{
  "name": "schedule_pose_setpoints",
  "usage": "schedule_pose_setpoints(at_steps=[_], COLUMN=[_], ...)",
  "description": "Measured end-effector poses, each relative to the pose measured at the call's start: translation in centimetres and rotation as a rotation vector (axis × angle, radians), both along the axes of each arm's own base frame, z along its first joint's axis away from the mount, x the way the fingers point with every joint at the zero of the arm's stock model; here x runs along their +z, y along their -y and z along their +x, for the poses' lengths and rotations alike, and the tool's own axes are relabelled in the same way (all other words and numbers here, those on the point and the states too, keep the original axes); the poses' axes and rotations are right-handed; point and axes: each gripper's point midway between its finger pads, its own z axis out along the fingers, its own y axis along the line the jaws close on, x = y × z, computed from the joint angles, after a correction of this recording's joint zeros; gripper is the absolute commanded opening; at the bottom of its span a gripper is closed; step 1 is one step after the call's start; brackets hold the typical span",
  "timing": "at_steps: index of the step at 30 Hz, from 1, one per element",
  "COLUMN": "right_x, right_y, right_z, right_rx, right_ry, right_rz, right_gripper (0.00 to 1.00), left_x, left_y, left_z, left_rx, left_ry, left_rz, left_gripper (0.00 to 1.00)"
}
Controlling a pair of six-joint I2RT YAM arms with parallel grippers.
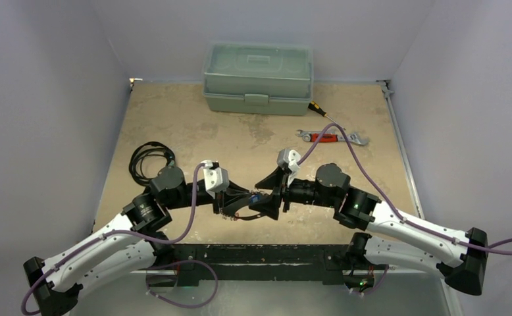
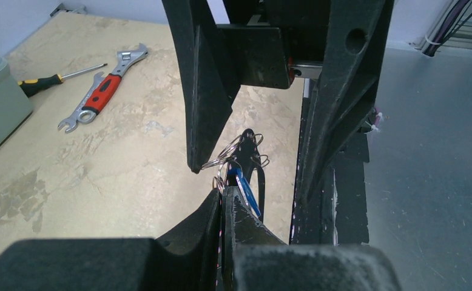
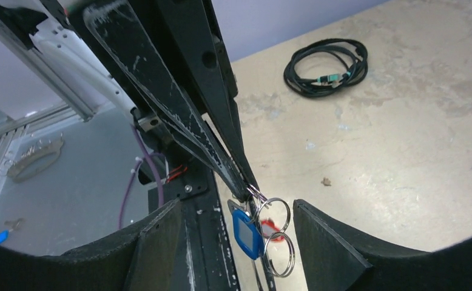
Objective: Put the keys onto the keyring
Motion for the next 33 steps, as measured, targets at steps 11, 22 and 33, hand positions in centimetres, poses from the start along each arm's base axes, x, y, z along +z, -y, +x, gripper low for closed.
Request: schedule_pose_setpoints(at_steps=[11, 22, 33], right_x=[-0.8, -0.3, -2.3], right_y=[-0.4, -0.2, 0.2], right_z=[-0.6, -1.2, -2.3], right_rx=[0.048, 0.068, 0.104], right_ry=[0.014, 0.038, -0.015], right_rz=[0.012, 0.072, 0.067], right_gripper=[0.0, 0.0, 0.0], left_x=[0.5, 1.2, 3.8], left_y=[-0.1, -0.3, -0.3], left_z=[-1.2, -2.3, -2.8], left_rx=[-0.051, -0.095, -0.123], left_ry=[0.003, -0.002, 0.059], left_rz=[-0.019, -0.047, -0.138], left_gripper=[0.0, 0.0, 0.0])
